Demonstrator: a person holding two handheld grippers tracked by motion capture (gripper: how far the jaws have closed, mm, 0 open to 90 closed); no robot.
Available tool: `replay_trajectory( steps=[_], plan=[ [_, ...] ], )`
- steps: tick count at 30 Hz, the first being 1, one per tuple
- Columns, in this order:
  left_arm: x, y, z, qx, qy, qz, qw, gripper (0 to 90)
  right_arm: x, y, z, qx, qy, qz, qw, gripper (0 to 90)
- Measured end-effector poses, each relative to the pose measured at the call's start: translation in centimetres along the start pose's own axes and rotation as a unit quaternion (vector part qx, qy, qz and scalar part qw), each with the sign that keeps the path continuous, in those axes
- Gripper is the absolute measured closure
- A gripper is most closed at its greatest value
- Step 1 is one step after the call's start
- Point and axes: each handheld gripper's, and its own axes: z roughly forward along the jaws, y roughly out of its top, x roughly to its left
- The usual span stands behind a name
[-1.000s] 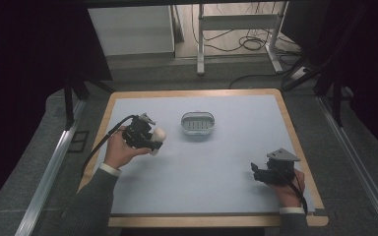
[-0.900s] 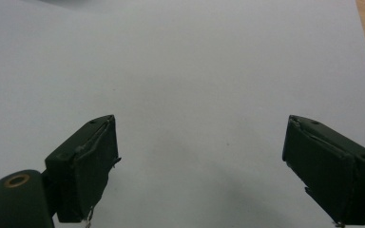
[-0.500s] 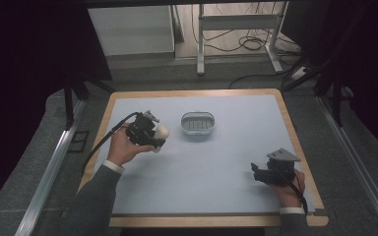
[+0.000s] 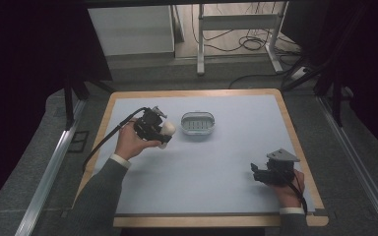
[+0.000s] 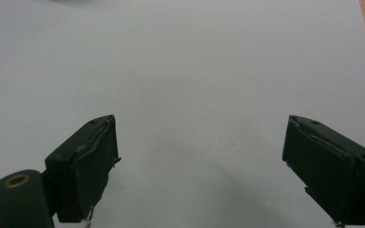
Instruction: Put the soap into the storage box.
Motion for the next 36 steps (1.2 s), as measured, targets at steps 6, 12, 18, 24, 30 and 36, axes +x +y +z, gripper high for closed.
replay_trajectory(
  steps=[6,12,18,24,30,36],
  plan=[
    [0.3,0.7,0.3,-0.006,0.000,-0.005,1.0000,49.7,0.0,0.0,0.0,0.001,-0.001,0.001,1.0000,11.3],
    [0.5,1.7,0.6,-0.008,-0.008,-0.003,0.9999,49.7,0.1,-0.1,0.1,0.004,-0.001,0.001,1.0000,11.3],
    [0.7,2.6,1.1,-0.002,-0.002,0.002,1.0000,49.6,0.1,-0.1,0.2,0.004,-0.001,0.000,1.0000,11.3],
    [0.8,3.3,1.4,-0.005,-0.008,0.004,0.9999,49.7,0.1,-0.1,0.2,0.005,-0.001,0.001,1.0000,11.3],
    [1.0,3.6,2.0,-0.002,-0.005,0.005,1.0000,49.7,0.1,-0.2,0.3,0.007,-0.001,0.001,1.0000,11.3],
    [1.5,4.2,2.3,0.004,0.004,0.014,0.9999,49.7,0.2,-0.2,0.3,0.008,-0.001,0.000,1.0000,11.3]
  ],
)
